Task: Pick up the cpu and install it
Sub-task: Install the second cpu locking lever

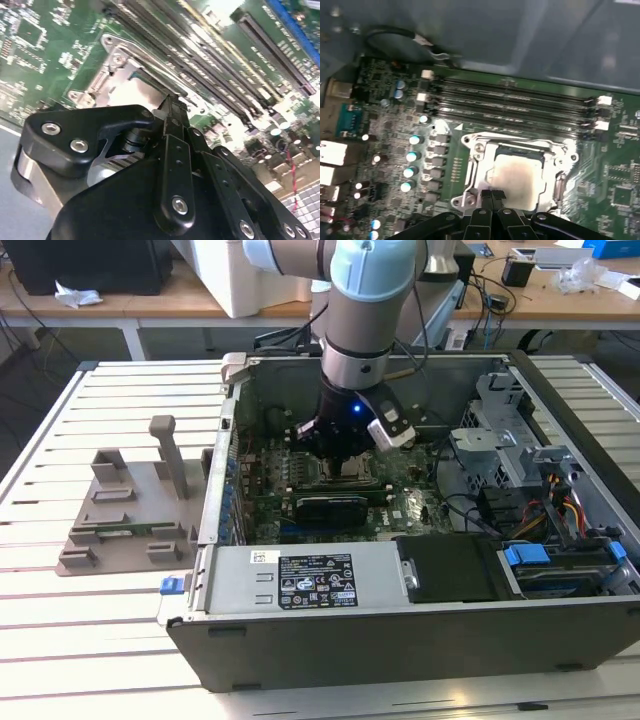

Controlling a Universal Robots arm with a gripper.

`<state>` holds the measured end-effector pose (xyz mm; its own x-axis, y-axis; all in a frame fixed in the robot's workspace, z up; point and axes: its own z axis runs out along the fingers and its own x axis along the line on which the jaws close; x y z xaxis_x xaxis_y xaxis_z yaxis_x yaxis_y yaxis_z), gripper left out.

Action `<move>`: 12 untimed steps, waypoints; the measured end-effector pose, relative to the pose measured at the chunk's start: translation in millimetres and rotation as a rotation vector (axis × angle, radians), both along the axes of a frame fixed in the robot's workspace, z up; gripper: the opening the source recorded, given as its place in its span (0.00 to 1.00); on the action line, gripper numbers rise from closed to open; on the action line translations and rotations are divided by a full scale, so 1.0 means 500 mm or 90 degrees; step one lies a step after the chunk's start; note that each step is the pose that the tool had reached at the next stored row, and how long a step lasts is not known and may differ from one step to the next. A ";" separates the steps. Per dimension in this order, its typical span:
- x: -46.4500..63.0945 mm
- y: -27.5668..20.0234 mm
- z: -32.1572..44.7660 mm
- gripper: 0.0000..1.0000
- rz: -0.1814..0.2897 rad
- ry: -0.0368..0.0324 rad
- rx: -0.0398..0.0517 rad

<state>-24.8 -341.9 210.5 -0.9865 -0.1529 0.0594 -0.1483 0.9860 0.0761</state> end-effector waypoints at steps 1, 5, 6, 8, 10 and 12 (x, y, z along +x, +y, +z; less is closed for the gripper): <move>0.005 0.0058 0.000 0.11 0.000 0.0008 -0.0036; 0.023 0.0278 0.005 0.11 0.000 0.0039 -0.0231; 0.023 0.0296 0.017 0.11 0.000 0.0039 -0.0284; 0.023 0.0305 0.054 0.11 0.000 0.0038 -0.0311; 0.023 0.0310 0.081 0.11 0.000 0.0038 -0.0318; 0.023 0.0318 0.101 0.11 0.000 0.0039 -0.0328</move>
<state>-13.4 -326.0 261.1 -0.9861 -0.1493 0.0732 -0.1477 0.9887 0.0261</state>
